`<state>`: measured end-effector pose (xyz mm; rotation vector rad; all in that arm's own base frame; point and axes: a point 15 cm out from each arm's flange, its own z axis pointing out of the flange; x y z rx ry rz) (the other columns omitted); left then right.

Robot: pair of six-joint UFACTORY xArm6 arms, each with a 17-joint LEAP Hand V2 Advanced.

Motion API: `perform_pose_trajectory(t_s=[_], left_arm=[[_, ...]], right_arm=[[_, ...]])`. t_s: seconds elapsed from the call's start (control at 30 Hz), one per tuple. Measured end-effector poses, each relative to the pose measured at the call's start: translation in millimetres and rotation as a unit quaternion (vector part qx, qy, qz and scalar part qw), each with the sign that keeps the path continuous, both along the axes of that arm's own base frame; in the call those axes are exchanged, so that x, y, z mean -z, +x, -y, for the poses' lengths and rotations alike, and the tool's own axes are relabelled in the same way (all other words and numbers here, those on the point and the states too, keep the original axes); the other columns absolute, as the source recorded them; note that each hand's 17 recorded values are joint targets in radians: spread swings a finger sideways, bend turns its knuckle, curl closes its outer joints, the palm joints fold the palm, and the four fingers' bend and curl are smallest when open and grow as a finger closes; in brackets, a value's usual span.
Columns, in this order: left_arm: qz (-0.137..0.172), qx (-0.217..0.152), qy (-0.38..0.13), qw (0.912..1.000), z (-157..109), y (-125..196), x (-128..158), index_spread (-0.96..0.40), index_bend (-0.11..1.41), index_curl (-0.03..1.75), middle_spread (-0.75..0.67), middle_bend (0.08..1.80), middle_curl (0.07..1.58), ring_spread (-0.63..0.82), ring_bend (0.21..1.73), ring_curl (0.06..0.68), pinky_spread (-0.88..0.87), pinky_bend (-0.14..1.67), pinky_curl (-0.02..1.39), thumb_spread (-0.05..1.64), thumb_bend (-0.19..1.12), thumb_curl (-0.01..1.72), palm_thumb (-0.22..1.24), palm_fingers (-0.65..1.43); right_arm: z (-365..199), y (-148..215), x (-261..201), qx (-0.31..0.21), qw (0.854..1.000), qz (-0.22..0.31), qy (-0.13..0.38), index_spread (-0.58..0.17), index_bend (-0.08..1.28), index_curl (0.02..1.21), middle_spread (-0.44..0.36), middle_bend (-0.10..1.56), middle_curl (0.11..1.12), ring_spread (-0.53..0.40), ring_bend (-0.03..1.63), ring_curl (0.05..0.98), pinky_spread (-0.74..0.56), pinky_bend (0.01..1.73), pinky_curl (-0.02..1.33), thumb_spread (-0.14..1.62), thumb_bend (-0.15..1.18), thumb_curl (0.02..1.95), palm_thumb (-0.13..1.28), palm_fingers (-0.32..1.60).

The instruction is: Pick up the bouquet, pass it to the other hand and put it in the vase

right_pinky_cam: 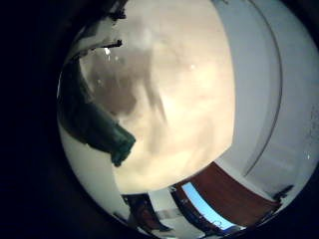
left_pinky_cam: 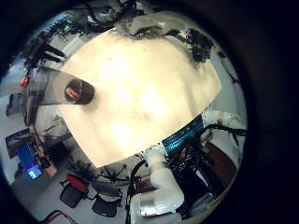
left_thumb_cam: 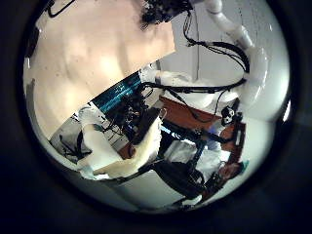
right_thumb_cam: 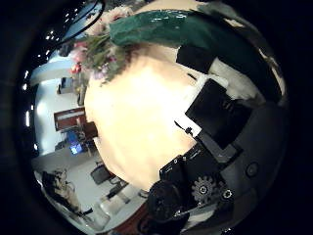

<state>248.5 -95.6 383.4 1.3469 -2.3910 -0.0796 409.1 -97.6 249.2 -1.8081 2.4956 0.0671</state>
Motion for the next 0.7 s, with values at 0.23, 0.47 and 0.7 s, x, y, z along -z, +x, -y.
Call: perform_pose_trajectory(t_s=[0.23, 0.47, 0.7], left_arm=[[-0.002, -0.001, -0.002, 1.0, 1, 8, 1, -0.04, 0.19, 0.43, 0.27, 0.18, 0.3, 0.54, 0.35, 0.198, 0.64, 0.22, 0.15, 1.15, -0.02, 0.29, 0.23, 0.24], [-0.001, -0.027, -0.044, 0.9987, -1, 16, -12, -0.02, 0.17, 0.41, 0.28, 0.19, 0.31, 0.54, 0.37, 0.204, 0.64, 0.25, 0.16, 1.15, -0.02, 0.29, 0.23, 0.23], [0.0, -0.041, -0.118, 0.9922, 9, 8, -51, -0.02, 0.18, 0.39, 0.28, 0.19, 0.31, 0.54, 0.39, 0.209, 0.63, 0.27, 0.16, 1.16, -0.02, 0.29, 0.24, 0.22]], right_arm=[[17, -43, -105, 0.002, 0.999, 0.049, -0.006, -0.274, 1.11, 0.91, -0.119, 1.34, 0.78, -0.195, 1.45, 0.636, -0.18, 1.53, 0.4, 0.95, 0.07, 0.74, 1.15, 1.15], [-11, -57, -188, -0.015, 0.989, 0.13, 0.064, -0.252, 1.13, 0.9, -0.11, 1.36, 0.76, -0.187, 1.46, 0.653, -0.17, 1.51, 0.44, 0.93, 0.04, 0.8, 1.15, 1.15], [-32, -64, -248, -0.03, 0.958, 0.219, 0.184, -0.236, 1.15, 0.88, -0.105, 1.37, 0.74, -0.182, 1.46, 0.661, -0.17, 1.48, 0.49, 0.92, 0.03, 0.86, 1.16, 1.15]])
